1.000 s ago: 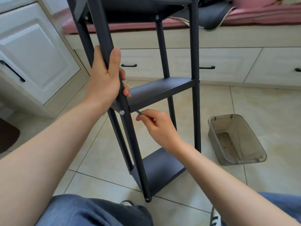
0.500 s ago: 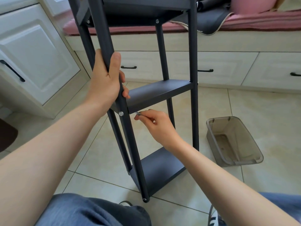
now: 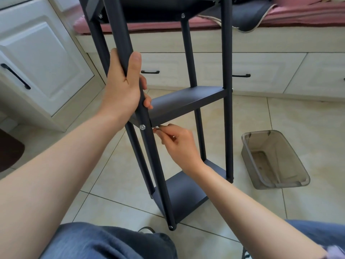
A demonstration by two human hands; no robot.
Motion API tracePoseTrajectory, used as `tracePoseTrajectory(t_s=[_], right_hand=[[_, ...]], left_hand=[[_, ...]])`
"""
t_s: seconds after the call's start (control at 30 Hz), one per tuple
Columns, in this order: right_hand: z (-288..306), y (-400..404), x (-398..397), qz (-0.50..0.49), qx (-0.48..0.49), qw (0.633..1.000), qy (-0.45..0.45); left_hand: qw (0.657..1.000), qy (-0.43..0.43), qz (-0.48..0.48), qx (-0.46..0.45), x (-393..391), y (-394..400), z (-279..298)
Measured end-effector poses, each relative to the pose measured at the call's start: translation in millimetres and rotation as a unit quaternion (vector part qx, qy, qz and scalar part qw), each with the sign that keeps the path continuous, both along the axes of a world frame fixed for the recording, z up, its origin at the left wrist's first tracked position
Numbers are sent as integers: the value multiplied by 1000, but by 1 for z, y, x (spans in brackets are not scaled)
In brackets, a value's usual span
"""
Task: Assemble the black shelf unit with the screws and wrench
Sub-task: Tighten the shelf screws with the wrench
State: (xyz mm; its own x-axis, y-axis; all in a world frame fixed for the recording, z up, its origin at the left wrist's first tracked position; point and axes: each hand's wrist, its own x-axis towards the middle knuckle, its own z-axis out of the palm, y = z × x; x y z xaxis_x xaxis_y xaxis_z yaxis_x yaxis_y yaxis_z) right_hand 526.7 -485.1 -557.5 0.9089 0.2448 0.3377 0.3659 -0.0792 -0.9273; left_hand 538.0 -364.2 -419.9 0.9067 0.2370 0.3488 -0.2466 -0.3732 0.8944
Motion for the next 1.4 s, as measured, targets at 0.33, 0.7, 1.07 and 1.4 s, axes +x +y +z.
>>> tracePoseTrajectory(t_s=[0.33,0.7,1.07,1.4], right_hand=[[-11,16,9,-21,12,1000,-6],[-24,47,11,-24,112,992,48],[-22,27,11,-22,22,999,-36],[0,-7,4,54,-29,998,19]], left_hand=[[1000,8,2,13,-1,3,1],[999,8,24,31,-1,5,0],[1000,3,15,19,-3,9,1],[1000,1,-5,14,-8,8,0]])
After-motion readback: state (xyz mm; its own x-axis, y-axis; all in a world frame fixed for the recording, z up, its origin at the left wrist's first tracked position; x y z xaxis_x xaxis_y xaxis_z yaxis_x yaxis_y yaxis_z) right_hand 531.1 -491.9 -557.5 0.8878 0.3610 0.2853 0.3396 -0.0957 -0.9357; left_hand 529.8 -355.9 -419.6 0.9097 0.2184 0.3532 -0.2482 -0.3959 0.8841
